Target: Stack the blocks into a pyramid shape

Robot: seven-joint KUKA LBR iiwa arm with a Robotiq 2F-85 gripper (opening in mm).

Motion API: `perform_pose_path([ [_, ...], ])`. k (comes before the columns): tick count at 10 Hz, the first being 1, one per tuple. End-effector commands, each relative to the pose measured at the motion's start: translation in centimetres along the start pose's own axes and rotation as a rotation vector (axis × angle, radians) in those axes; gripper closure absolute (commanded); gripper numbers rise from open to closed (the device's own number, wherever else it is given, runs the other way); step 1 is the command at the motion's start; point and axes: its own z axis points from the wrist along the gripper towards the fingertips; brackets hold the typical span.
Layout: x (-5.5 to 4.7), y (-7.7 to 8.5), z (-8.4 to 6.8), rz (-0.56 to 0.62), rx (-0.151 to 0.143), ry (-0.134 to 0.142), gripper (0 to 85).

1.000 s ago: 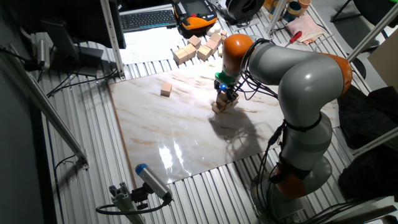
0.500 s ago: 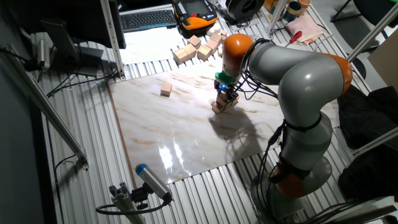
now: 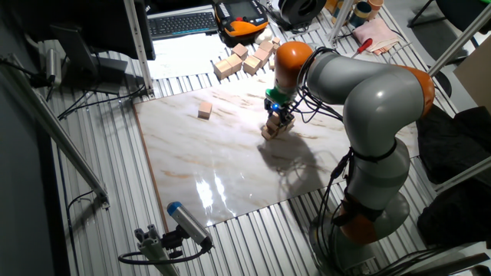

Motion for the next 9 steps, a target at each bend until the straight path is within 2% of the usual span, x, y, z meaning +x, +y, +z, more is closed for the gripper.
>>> perform_pose_path([
  [1,0.0,0.2,-0.6,0.001,-0.004,0.008,34.0],
  [2,-0.1,0.4,-1.5,0.001,-0.016,0.025,34.0],
  [4,0.0,0.6,-2.2,-0.005,-0.014,0.029,34.0],
  [6,0.4,0.9,-2.6,-0.005,-0.017,0.033,34.0],
  [9,0.4,0.9,-2.6,0.005,-0.05,0.058,34.0],
])
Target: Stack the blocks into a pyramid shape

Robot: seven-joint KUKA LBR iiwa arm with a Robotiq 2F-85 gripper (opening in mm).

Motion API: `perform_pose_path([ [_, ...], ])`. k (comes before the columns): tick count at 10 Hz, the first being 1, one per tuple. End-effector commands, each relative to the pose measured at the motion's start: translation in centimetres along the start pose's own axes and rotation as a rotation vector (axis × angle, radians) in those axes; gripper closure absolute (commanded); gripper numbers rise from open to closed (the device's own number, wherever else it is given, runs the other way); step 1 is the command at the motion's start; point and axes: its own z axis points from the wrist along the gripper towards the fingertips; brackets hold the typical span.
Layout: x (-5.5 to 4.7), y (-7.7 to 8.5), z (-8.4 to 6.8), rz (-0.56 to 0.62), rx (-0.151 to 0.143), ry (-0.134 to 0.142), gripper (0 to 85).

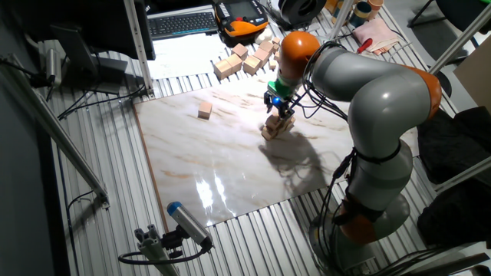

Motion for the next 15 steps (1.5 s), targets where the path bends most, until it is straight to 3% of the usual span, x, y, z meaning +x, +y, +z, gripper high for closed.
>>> perform_pose_path([
  [1,0.0,0.0,0.0,0.0,-0.004,-0.002,51.0],
  [3,0.0,0.0,0.0,-0.007,-0.013,-0.001,85.0],
  [5,0.0,0.0,0.0,-0.021,-0.019,0.006,85.0],
  [7,0.0,0.0,0.0,-0.034,-0.053,0.042,85.0],
  [10,0.0,0.0,-0.1,-0.06,-0.047,0.041,85.0],
  [11,0.2,0.3,-0.1,-0.053,-0.039,0.033,85.0],
  [13,1.5,1.6,-0.1,0.004,-0.05,0.034,85.0],
  [15,2.2,2.1,0.7,0.023,-0.044,0.025,85.0],
])
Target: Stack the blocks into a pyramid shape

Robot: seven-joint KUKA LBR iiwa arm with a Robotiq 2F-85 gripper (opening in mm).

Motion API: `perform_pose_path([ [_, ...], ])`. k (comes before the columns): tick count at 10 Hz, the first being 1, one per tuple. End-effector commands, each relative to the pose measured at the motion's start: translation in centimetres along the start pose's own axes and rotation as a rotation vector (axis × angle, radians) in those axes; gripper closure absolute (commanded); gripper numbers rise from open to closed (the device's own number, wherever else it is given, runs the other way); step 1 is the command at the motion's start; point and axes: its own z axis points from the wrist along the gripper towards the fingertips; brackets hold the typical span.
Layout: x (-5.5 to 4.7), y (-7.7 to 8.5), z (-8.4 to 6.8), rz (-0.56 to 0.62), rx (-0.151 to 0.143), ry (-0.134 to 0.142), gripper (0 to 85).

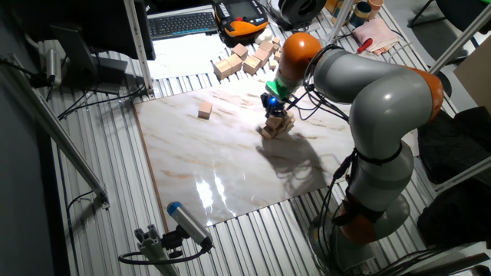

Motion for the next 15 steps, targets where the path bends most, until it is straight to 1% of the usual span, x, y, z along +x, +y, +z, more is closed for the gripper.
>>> perform_pose_path([
  [1,-0.16,-0.09,-0.04,-0.015,0.003,0.005,85.0],
  [2,-0.55,-0.42,-0.27,-0.051,-0.006,0.033,85.0],
  [3,-0.55,-0.42,-0.27,-0.091,-0.028,0.077,85.0],
  [4,-0.55,-0.42,-0.27,-0.149,-0.044,0.12,85.0],
  [6,-0.55,-0.42,-0.27,-0.246,-0.033,0.133,85.0],
  [7,-0.55,-0.42,-0.27,-0.276,-0.026,0.132,85.0],
  [8,-0.55,-0.42,-0.27,-0.297,-0.029,0.143,85.0],
  [9,-0.55,-0.42,-0.27,-0.311,-0.017,0.124,85.0],
  [10,-0.55,-0.42,-0.27,-0.311,-0.022,0.12,85.0],
  [11,-0.55,-0.42,-0.27,-0.29,-0.043,0.136,85.0],
  [12,-0.55,-0.42,-0.27,-0.231,-0.058,0.137,85.0],
  [13,-0.55,-0.42,-0.27,-0.192,-0.053,0.123,85.0],
  [14,-0.55,-0.42,-0.27,-0.164,-0.052,0.115,85.0],
  [15,0.11,0.14,-0.22,-0.132,-0.068,0.116,85.0],
])
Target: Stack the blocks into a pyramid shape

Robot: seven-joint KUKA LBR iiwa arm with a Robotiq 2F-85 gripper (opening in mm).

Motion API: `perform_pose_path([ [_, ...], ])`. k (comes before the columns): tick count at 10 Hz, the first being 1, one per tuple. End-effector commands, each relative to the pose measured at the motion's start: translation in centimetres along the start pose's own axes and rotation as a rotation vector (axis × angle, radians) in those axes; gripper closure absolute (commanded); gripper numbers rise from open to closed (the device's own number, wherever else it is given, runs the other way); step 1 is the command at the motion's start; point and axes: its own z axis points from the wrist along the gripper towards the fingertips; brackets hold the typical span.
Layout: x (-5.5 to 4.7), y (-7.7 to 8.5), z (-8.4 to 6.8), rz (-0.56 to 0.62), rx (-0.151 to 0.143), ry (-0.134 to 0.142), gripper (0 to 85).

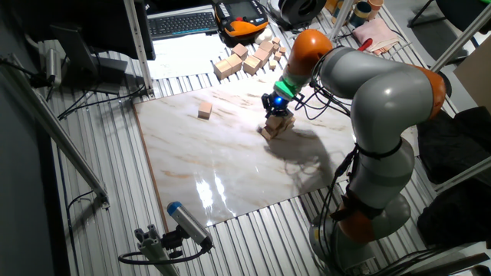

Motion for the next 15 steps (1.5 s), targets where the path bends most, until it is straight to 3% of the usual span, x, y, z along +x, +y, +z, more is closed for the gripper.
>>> perform_pose_path([
  [1,1.1,1.5,0.8,0.066,-0.008,-0.023,85.0],
  [3,1.7,3.3,2.8,0.13,0.022,-0.079,85.0],
  [4,1.7,3.8,3.3,0.175,0.016,-0.087,85.0],
  [5,1.9,4.2,3.9,0.199,0.03,-0.105,85.0],
  [6,2.0,4.4,4.3,0.219,0.065,-0.131,85.0],
  [7,2.3,4.4,4.5,0.235,0.076,-0.138,85.0],
  [9,2.2,4.4,4.6,0.241,0.098,-0.136,85.0],
  [11,2.0,3.8,4.1,0.218,0.055,-0.091,85.0],
  [14,2.1,3.8,4.2,0.173,0.07,-0.086,85.0],
  [15,2.1,3.8,4.2,0.145,0.095,-0.104,85.0],
])
